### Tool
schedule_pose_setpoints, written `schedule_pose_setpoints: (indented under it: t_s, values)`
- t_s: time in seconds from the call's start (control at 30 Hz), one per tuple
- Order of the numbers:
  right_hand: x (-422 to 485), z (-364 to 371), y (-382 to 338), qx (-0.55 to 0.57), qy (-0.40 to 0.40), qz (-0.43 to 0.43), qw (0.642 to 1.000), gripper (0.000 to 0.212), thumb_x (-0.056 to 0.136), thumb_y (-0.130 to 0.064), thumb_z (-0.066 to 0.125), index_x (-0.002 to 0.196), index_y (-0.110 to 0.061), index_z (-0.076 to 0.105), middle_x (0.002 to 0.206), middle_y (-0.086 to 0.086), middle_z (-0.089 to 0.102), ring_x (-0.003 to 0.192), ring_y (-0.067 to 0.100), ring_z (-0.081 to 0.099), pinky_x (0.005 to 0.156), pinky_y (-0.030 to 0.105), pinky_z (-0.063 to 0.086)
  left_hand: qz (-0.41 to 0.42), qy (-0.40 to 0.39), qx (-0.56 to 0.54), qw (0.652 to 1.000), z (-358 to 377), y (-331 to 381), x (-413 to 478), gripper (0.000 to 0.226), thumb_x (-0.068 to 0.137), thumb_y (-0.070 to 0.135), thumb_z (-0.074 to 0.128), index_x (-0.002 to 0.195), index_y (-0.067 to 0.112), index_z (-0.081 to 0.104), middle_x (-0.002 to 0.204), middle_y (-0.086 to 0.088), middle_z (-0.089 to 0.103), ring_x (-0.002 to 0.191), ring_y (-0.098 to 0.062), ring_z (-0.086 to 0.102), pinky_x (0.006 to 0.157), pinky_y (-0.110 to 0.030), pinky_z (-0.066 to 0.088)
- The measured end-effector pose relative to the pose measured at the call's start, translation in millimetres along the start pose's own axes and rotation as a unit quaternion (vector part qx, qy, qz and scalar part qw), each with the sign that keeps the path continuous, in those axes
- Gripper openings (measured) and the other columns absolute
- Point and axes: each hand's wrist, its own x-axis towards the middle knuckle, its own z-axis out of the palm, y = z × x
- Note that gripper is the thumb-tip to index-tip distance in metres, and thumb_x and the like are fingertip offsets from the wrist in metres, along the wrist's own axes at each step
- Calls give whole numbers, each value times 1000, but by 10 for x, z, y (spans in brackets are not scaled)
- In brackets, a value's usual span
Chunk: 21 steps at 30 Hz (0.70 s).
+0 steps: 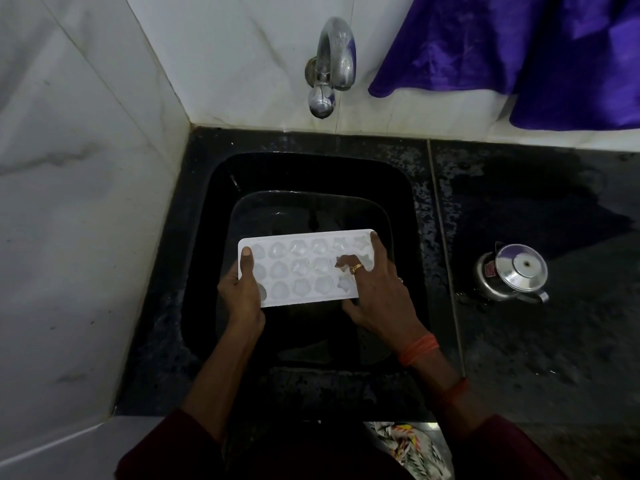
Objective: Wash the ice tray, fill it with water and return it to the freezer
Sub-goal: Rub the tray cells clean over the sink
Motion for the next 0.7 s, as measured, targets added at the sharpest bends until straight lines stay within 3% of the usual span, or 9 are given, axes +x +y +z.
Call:
schedule_pose_setpoints:
  t_s: [0.17,0.33,0.47,0.57,0.7]
  values:
    - [5,-16,7,-5,-4,12,1000,72,74,-39,76,138,-33,43,163,13,1,136,38,37,83,49,54,11,-2,0,1000,14,27,-28,25,93,44,66,94,21,74,94,-1,74,89,-20,72,69,-30,58]
    - [-11,-28,14,11,-3,4,1000,66,79,-39,73,140,-36,46,164,11,0,141,35,33,85,48,56,9,1,-2,1000,9,33,-39,28,94,43,65,99,17,74,97,-3,74,86,-18,72,69,-30,59]
    - [-13,-29,21,4,-24,8,1000,70,78,-37,74,142,-36,44,164,11,-2,140,35,33,88,48,55,17,0,1,1000,16,37,-59,27,95,42,64,100,16,73,91,1,73,80,-13,70,58,-21,55]
    - [-12,-32,20,3,-27,10,1000,67,79,-37,73,140,-32,46,164,12,-2,140,36,33,87,46,55,16,2,3,1000,17,28,-60,29,94,42,65,101,15,73,92,1,73,81,-13,71,61,-23,56]
    - [-9,-34,47,0,-41,4,999,67,79,-42,74,139,-28,48,164,14,-3,144,37,30,92,45,54,18,11,7,1000,6,-9,-46,36,93,44,66,107,12,74,98,-2,74,90,-19,72,76,-33,60]
